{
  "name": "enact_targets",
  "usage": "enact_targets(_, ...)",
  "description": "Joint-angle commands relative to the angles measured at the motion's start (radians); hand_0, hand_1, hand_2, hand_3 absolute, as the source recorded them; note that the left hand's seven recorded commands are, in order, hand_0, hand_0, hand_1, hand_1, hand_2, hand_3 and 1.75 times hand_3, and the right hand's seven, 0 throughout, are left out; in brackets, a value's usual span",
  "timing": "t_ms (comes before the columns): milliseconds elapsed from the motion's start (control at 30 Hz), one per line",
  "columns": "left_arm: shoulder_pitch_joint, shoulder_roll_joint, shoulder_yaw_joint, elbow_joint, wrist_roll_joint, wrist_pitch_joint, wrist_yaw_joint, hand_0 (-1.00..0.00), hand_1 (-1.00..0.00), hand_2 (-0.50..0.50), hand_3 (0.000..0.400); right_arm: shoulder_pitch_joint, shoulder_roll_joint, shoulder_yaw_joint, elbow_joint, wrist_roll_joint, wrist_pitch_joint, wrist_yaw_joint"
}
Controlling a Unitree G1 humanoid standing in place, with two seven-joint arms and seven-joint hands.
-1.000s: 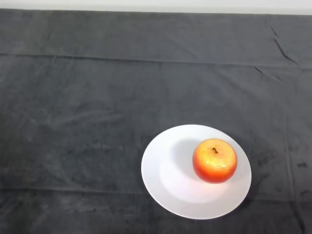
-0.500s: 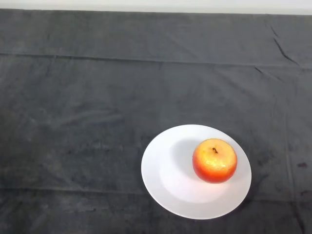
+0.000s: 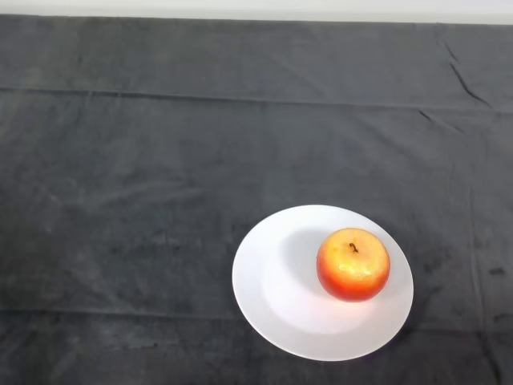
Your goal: Move the apple to the plate
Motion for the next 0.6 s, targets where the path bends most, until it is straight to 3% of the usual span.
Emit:
enact_targets(33,-0.007,-0.008,0.03,0.024,0.009,-0.032,-0.008,0.0,0.0,0.0,0.0,-0.014,-0.023,-0.0008,-0.007,0.0193,0.0,-0.0037)
enact_targets(600,-0.006,-0.01,0.03,0.02,0.01,-0.031,-0.007,0.0,0.0,0.0,0.0,-0.014,-0.023,-0.0007,-0.007,0.0193,0.0,-0.0038)
